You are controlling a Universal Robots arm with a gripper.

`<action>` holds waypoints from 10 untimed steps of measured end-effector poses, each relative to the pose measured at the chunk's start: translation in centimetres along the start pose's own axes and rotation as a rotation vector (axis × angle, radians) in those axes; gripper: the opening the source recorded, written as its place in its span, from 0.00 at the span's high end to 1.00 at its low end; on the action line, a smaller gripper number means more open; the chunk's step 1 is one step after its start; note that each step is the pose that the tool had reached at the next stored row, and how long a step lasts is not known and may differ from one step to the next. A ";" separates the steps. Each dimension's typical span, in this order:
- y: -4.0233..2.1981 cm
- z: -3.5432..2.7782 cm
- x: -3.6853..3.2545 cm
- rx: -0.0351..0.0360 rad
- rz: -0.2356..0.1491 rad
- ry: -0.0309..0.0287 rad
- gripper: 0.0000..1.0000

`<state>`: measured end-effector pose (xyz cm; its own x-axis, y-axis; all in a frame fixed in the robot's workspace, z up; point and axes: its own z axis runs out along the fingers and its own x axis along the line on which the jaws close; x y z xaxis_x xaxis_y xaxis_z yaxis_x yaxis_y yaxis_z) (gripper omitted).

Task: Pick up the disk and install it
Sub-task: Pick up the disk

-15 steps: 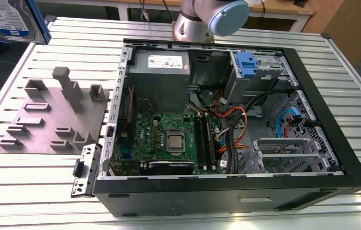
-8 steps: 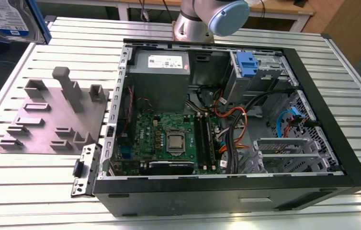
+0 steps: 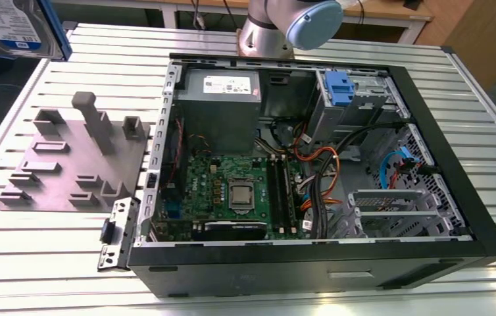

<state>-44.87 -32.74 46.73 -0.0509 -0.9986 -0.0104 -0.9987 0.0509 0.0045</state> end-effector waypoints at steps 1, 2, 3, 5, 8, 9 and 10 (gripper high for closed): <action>0.00 0.00 0.00 0.0000 0.000 0.0000 0.64; 0.00 -0.01 0.00 0.0001 0.000 0.0000 0.64; 0.00 -0.05 0.00 0.0001 0.000 0.0000 0.64; 0.00 -0.17 0.00 0.0001 0.000 0.0000 0.64; 0.00 -0.50 0.00 0.0001 0.000 0.0000 0.64; 0.00 -0.62 0.00 0.0001 0.000 0.0000 0.64; 0.00 -0.75 -0.01 0.0000 0.000 0.0000 0.64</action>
<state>-44.86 -32.74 47.48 -0.0509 -0.9986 -0.0104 -0.9987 0.0509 0.0045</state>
